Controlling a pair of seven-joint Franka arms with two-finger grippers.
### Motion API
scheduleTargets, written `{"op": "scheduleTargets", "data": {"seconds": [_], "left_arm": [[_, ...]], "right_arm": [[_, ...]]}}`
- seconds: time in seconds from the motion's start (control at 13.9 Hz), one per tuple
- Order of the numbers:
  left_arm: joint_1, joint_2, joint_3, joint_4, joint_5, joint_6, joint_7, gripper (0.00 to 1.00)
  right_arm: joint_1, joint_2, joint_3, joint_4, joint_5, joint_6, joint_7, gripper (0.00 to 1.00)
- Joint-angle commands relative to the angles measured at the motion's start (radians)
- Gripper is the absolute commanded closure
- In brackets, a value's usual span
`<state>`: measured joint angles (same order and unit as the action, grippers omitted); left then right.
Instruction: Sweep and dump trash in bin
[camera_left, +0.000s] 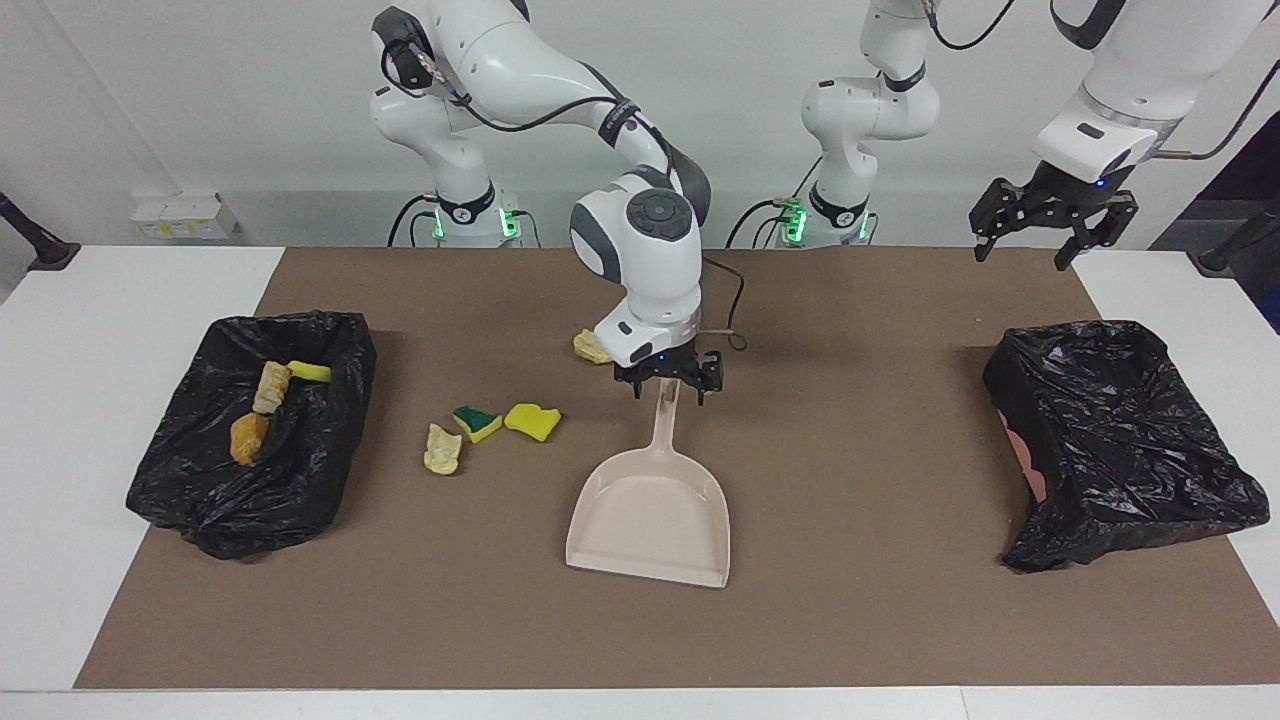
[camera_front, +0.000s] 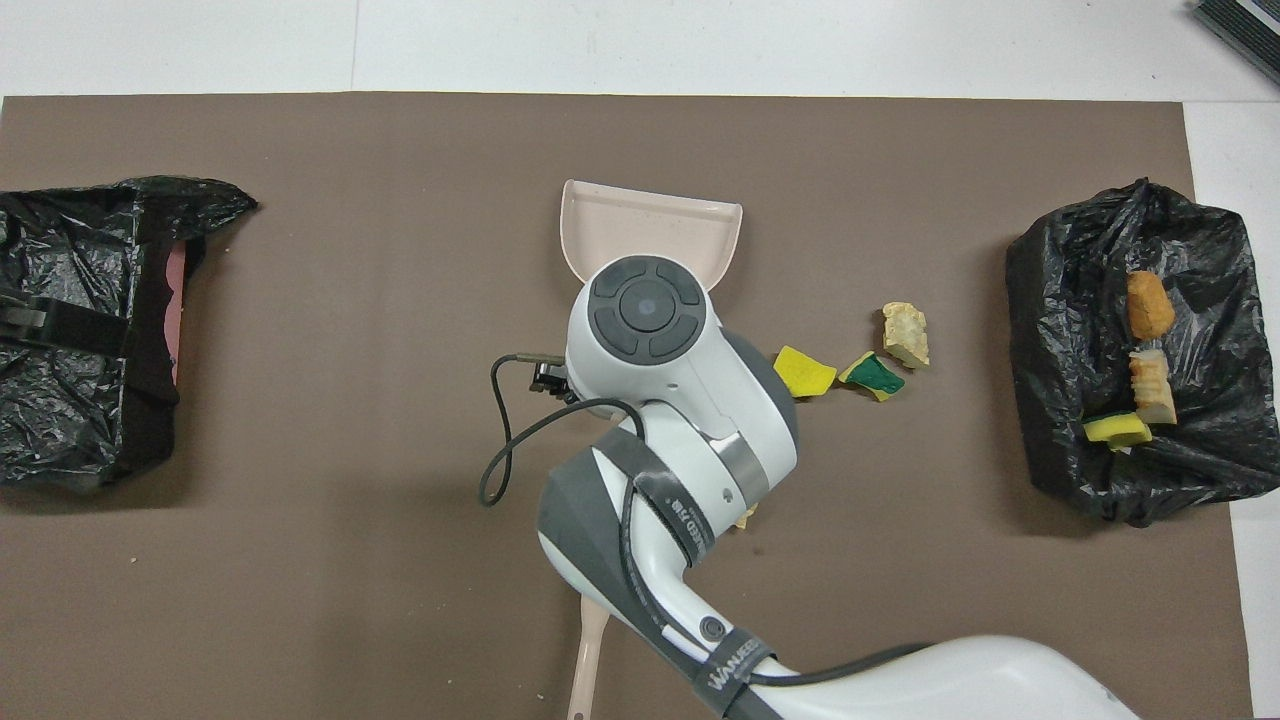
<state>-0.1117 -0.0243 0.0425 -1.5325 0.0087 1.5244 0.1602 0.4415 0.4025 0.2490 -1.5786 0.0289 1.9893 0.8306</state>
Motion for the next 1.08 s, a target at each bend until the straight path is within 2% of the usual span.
{"op": "scheduleTargets", "data": {"seconds": [0.0,0.29,0.43,0.65,0.86,0.93,1.01], "left_arm": [[-0.006,0.004,0.008,0.02,-0.01,-0.024,-0.002,0.0],[-0.009,0.003,0.008,0.02,-0.009,-0.029,-0.002,0.0],[-0.016,0.003,0.008,0.02,-0.009,-0.023,-0.007,0.0],[-0.025,0.004,-0.015,0.009,-0.01,0.028,-0.005,0.0],[-0.031,0.026,-0.093,-0.021,-0.01,0.11,-0.036,0.0],[-0.029,0.033,-0.12,-0.046,-0.01,0.162,-0.088,0.0],[-0.029,0.043,-0.151,-0.06,-0.01,0.201,-0.137,0.0]], "right_arm": [[0.046,-0.123,0.003,-0.185,0.042,0.02,0.045,0.0],[0.115,-0.253,0.013,-0.389,0.124,0.039,0.116,0.0],[0.182,-0.295,0.013,-0.466,0.205,0.045,0.162,0.0],[0.241,-0.321,0.013,-0.552,0.23,0.063,0.2,0.0],[0.267,-0.318,0.013,-0.63,0.24,0.179,0.214,0.0],[0.267,-0.318,0.013,-0.63,0.24,0.178,0.214,0.02],[0.267,-0.318,0.013,-0.63,0.24,0.181,0.214,0.14]]}}
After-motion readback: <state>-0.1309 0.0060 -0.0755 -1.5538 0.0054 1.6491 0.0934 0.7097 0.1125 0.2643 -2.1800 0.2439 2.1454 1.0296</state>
